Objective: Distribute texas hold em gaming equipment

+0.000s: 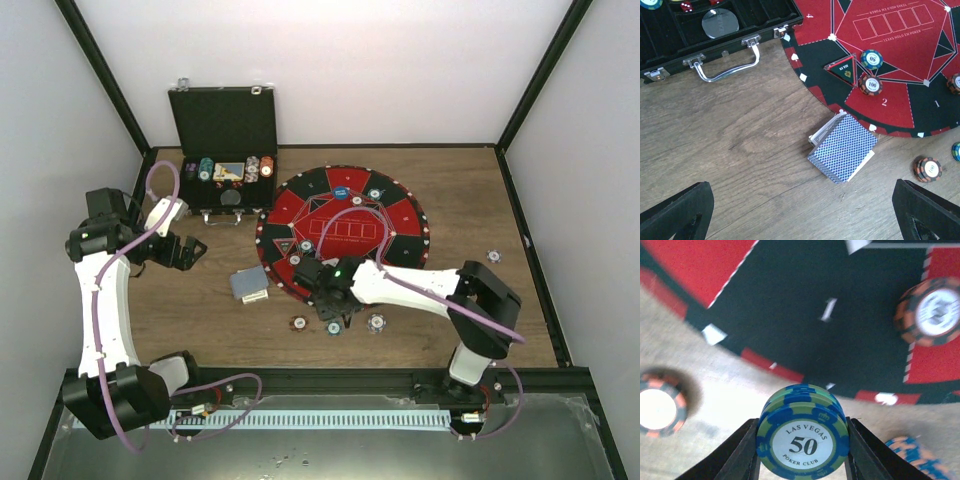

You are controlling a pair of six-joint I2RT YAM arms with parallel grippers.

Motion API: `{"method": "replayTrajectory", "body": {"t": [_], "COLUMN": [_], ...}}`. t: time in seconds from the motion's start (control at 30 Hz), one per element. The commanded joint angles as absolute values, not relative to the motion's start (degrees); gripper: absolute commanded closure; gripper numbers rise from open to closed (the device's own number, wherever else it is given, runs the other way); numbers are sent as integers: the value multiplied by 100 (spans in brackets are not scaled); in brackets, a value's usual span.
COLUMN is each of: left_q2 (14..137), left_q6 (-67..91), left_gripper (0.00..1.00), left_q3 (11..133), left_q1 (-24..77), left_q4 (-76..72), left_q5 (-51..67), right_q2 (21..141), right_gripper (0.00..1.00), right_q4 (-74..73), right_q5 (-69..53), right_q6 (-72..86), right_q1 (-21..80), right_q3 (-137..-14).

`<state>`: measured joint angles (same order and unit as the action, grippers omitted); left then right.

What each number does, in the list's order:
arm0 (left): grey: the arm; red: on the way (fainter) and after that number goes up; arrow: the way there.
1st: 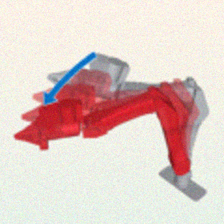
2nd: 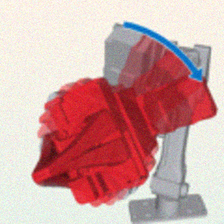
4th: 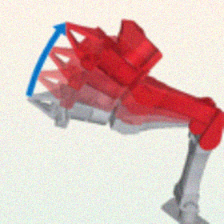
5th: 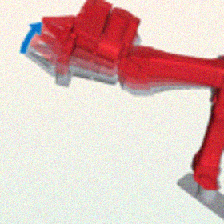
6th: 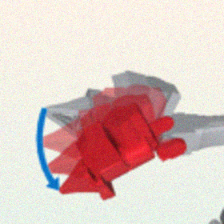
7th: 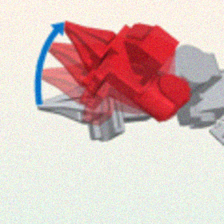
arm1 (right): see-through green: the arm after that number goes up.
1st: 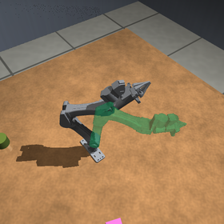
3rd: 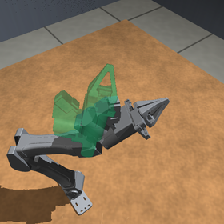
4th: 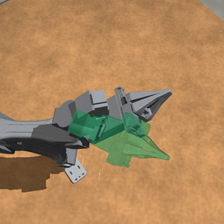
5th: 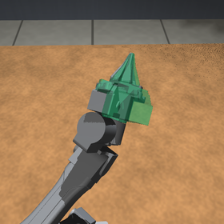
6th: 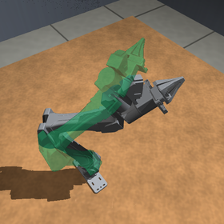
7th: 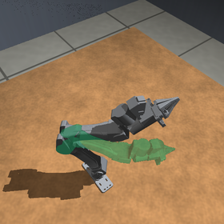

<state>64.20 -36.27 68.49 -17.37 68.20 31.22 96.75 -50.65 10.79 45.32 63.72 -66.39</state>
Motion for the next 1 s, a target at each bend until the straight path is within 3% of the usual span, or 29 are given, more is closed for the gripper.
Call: {"method": "replayTrajectory", "body": {"t": [0.0, 0.47, 0.97], "left_q2": [6372, 6390, 6424], "left_q6": [-3723, -3722, -3698], "left_gripper": [0, 0, 0], "left_q3": [7069, 7144, 7233], "left_q1": [-1749, -1750, -1751], "left_q4": [6910, 6930, 6911], "left_q5": [3237, 3252, 3221], "right_q2": [9504, 9492, 10282], "right_gripper": [66, 66, 67], "right_q4": [-5039, -4319, -3853], "right_q5": [1336, 1106, 905], "right_q6": [4110, 3003, 2897], "right_q1": [5750, 3610, 3340], "right_q3": [-6781, -6596, -6400]}}
